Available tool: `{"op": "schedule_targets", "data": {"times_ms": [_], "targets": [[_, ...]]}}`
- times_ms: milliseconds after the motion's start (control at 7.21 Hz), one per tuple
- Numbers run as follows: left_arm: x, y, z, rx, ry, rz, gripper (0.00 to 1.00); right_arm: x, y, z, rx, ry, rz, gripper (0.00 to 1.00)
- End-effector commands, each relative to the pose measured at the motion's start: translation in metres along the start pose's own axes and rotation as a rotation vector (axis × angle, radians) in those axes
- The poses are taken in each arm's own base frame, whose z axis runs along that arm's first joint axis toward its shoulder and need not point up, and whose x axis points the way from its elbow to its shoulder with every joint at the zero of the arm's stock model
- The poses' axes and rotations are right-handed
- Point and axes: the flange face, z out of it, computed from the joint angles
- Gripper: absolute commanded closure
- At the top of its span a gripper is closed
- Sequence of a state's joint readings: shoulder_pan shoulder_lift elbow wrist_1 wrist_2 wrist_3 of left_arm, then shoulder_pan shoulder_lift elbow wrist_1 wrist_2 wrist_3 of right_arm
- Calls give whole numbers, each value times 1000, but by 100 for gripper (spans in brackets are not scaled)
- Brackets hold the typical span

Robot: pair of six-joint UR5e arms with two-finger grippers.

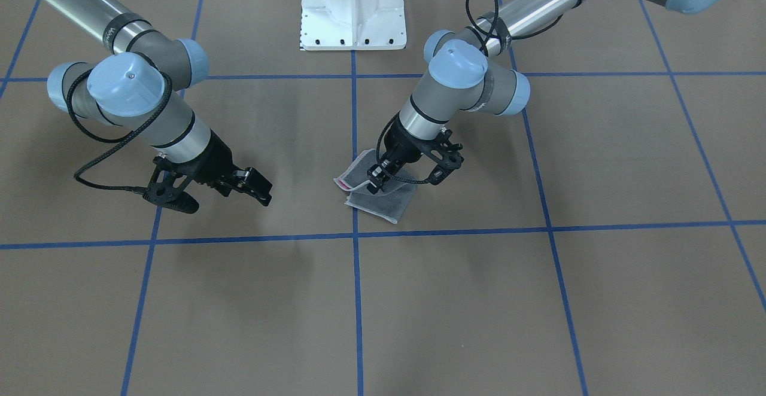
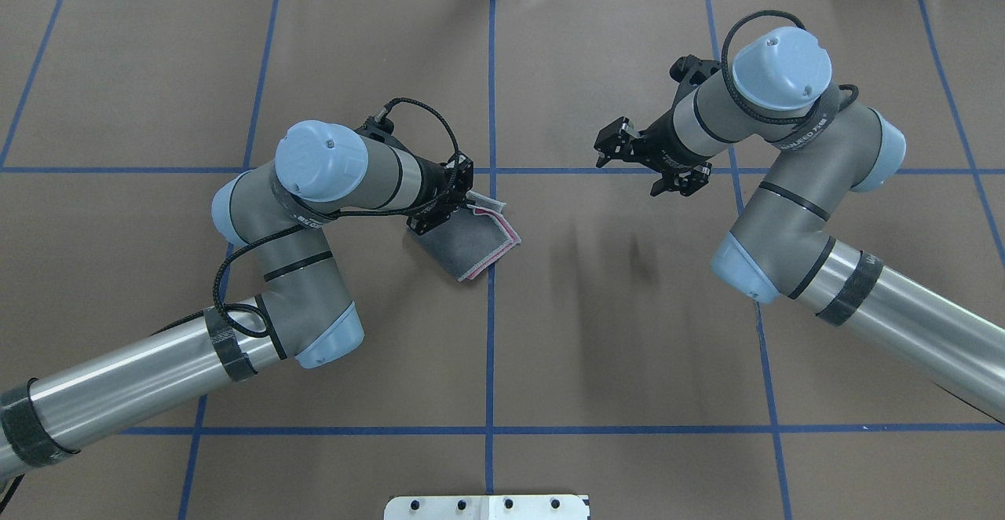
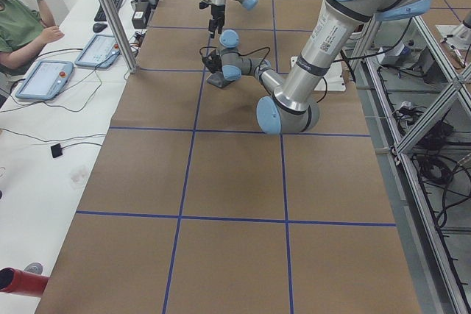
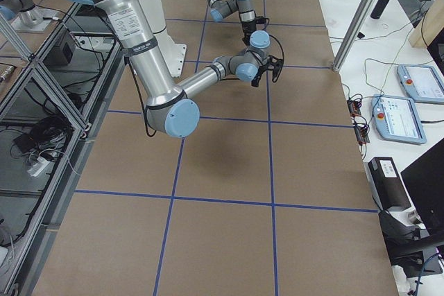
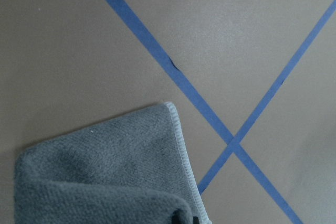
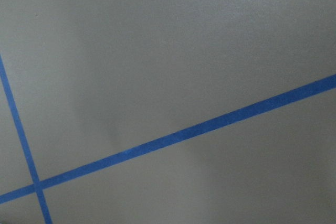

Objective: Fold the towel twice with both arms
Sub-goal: 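Lift the strip end with the left gripper and fold it toward the far end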

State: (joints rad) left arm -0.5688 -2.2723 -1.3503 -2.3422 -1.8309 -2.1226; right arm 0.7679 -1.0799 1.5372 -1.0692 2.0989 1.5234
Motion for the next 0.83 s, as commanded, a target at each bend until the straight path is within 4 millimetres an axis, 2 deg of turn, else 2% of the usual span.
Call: {"op": "schedule_targets", "data": {"times_ms": [0,693], "targets": [[1,-3,-3,-10,23,0,100,1,0,2,-2,4,2,0],[-6,-30,-11,6,41,-12,100,0,1,2,-3,2,0,0]]}}
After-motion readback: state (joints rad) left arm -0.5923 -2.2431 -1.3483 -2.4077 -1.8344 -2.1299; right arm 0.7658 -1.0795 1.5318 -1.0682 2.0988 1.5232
